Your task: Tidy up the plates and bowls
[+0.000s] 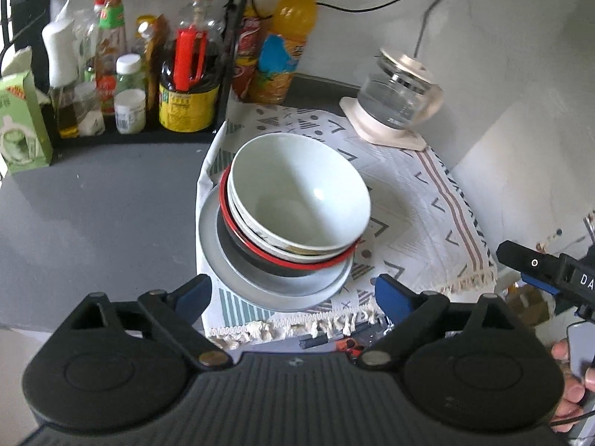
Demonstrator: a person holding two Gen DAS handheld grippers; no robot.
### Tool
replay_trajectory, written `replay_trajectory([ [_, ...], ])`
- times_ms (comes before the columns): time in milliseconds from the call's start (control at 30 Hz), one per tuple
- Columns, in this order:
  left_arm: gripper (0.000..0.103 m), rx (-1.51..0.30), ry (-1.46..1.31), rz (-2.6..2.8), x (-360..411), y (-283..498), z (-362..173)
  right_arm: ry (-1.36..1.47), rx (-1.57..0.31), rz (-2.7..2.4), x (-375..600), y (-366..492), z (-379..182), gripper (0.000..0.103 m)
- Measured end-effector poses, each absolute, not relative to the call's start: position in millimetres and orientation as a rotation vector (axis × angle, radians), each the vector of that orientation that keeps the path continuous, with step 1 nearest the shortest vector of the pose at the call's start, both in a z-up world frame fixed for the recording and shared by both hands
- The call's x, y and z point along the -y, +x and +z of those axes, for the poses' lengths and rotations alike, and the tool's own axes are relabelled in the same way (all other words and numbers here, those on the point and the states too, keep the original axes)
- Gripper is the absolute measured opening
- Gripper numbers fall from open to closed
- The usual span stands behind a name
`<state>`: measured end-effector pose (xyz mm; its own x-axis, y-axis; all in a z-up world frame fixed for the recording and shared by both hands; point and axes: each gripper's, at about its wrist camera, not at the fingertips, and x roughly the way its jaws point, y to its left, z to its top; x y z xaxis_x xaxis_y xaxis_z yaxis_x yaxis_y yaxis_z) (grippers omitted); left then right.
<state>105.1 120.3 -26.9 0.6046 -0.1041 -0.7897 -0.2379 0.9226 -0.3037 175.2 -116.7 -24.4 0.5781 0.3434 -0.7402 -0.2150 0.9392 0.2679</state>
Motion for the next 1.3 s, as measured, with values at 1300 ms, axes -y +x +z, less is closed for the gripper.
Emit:
replay_trajectory([
  [1300,0.103,-0.841,-0.191,-0.020,-101,-12,35,0.107,-0.827,0.137,153,26,10,0.103],
])
